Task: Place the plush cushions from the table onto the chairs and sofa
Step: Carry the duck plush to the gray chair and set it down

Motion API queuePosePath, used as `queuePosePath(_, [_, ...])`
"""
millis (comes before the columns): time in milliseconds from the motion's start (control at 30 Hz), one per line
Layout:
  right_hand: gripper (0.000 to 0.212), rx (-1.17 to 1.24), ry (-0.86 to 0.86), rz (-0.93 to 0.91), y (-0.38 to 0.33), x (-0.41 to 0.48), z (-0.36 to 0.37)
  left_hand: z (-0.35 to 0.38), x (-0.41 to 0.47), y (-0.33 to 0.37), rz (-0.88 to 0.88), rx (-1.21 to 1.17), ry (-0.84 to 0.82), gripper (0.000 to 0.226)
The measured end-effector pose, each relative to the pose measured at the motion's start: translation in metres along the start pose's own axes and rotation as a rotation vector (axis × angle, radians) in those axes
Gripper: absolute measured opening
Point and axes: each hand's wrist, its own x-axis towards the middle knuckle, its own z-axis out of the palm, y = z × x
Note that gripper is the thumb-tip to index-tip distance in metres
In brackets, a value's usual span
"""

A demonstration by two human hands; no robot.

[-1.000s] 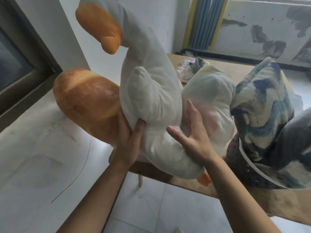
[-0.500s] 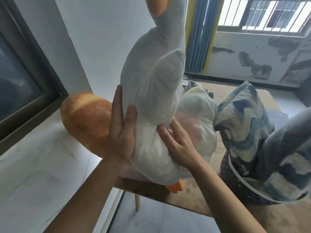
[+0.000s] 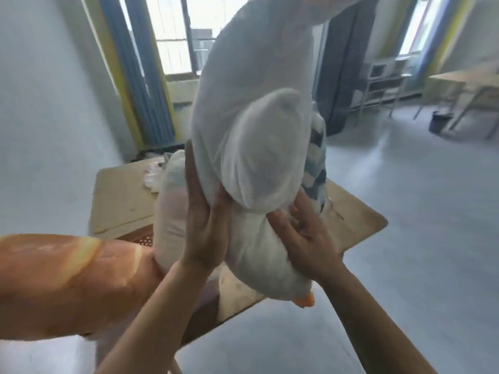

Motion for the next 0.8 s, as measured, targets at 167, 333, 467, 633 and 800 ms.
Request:
queuePosePath(167, [0.043, -0.159, 0.428, 0.203, -0.01, -0.119, -0.074, 0.096, -0.072, 0.02, 0.007, -0.196, -0.243, 0.08])
queuePosePath(333, [0.014, -0.158, 0.664, 0.354, -0.045, -0.218, -0.138, 0.171, -0.132, 0.084, 0.119, -0.214, -0.479, 0.074])
queuePosePath(467, [0.012, -0.121, 0.844, 0.441, -0.062, -0.289, -0.178, 0.225, -0.183, 0.128, 0.149, -0.153, -0.634, 0.076])
queuePosePath(633, [0.017, -0.115, 1.003, 0.501, -0.069, -0.366, -0.24, 0.311, -0.239, 0.153, 0.008, -0.255, -0.867, 0.074])
queuePosePath(800, [0.023, -0.159, 1.076, 0.501, -0.072, -0.427, -0.322, 0.401, -0.295, 0.179, -0.08, -0.356, -0.992, 0.078])
